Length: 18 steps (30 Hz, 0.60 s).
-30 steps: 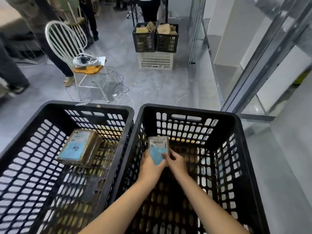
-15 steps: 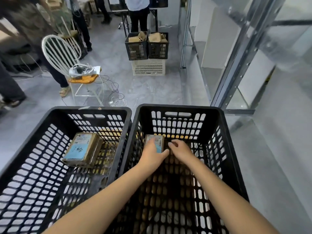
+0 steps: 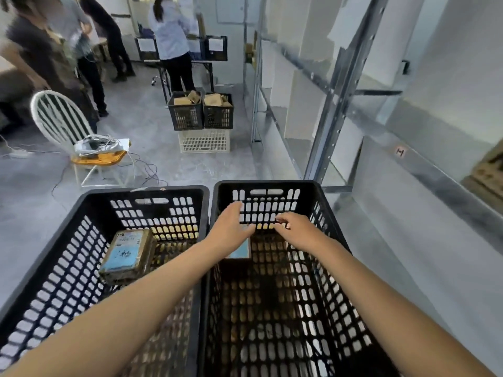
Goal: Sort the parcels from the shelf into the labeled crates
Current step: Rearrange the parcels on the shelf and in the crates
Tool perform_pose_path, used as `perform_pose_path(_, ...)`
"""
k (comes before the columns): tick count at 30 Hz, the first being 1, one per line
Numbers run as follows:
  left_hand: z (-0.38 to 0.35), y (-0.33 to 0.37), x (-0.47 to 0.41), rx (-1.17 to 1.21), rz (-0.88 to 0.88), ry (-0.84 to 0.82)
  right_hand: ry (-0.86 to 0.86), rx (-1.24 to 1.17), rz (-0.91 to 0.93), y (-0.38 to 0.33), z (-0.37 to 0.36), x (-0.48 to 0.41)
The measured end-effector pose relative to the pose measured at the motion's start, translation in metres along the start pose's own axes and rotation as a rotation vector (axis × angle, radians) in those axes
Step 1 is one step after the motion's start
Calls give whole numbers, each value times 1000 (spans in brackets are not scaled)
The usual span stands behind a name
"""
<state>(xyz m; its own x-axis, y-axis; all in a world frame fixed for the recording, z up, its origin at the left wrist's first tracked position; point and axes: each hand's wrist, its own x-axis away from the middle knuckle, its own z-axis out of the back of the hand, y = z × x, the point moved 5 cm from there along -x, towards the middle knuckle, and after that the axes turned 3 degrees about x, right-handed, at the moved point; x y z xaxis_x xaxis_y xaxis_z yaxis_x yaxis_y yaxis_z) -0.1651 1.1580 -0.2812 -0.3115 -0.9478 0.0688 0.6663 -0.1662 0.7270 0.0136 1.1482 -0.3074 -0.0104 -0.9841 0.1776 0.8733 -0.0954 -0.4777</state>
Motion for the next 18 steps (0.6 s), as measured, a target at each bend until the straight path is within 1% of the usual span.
perform_pose_path(2, -1, 5, 10, 47, -16, -6, 30, 27, -12, -10, 4, 20)
perform_pose_path(4, -9, 10, 20, 27, -70, -42, 85, 40, -34, -16, 9, 42)
perform_pose_path(9, -18, 27, 44, -97, -318, -93, 231, 45, -133, -21, 12, 109)
perform_pose_path(13, -33, 41, 73, -160, -470, -150, 274, 64, -243, -14, -12, 173)
perform_pose_path(18, -63, 66, 121, -133, -636, -304, 391, 46, -454, 2, -17, 257)
